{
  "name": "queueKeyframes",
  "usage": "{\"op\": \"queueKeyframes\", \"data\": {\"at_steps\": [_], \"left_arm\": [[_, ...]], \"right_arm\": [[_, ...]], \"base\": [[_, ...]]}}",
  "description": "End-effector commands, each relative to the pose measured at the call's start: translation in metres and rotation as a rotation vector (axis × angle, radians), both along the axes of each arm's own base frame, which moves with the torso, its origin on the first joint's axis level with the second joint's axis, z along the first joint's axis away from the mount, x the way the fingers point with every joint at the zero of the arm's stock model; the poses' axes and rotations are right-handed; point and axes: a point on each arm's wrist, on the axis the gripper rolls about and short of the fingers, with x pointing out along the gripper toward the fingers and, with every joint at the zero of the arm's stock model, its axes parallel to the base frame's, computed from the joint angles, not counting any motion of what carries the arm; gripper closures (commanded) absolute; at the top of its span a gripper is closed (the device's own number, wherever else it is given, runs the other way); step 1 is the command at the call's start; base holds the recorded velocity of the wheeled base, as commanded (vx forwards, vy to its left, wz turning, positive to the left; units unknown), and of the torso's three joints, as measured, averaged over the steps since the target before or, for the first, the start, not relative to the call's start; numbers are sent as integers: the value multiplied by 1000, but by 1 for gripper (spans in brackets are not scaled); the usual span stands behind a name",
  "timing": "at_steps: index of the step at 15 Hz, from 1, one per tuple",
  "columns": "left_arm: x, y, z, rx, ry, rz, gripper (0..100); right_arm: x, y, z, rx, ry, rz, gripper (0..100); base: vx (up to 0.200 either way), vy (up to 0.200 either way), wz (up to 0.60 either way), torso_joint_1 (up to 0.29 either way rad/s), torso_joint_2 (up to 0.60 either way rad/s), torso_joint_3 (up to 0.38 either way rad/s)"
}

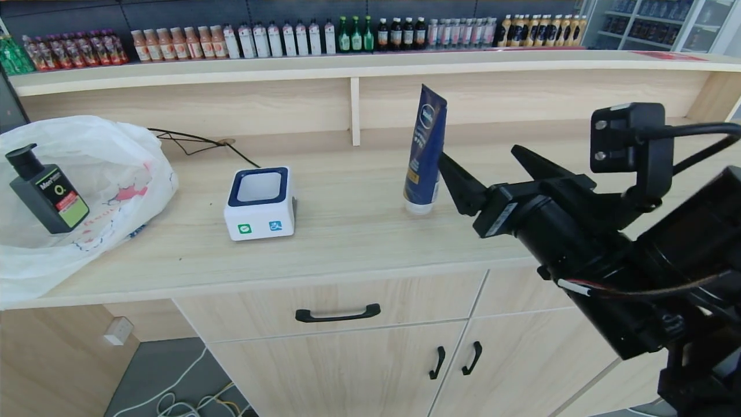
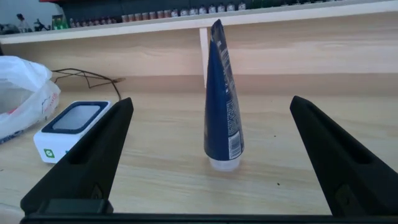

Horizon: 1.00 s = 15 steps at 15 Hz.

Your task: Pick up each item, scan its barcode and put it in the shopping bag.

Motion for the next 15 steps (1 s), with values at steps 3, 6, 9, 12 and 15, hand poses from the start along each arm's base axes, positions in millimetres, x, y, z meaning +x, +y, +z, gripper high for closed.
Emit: {"op": "queueKeyframes", "data": {"at_steps": [3, 6, 9, 12, 15], "left_arm": [[0, 0, 0, -2, 0, -1, 0], [0, 0, 0, 0, 0, -1, 0], [0, 0, 0, 0, 0, -1, 0], [0, 0, 0, 0, 0, 1, 0], [0, 0, 0, 0, 0, -1, 0]], "right_arm": [[18, 13, 27, 16, 50, 8, 0], [26, 13, 28, 4, 107, 15, 0], [34, 2, 20, -10, 130, -17, 0], [34, 2, 22, 12, 130, 26, 0], [35, 3, 32, 38, 107, 35, 0]], "base": [[0, 0, 0, 0, 0, 0], [0, 0, 0, 0, 0, 0], [0, 0, 0, 0, 0, 0], [0, 0, 0, 0, 0, 0], [0, 0, 0, 0, 0, 0]]}}
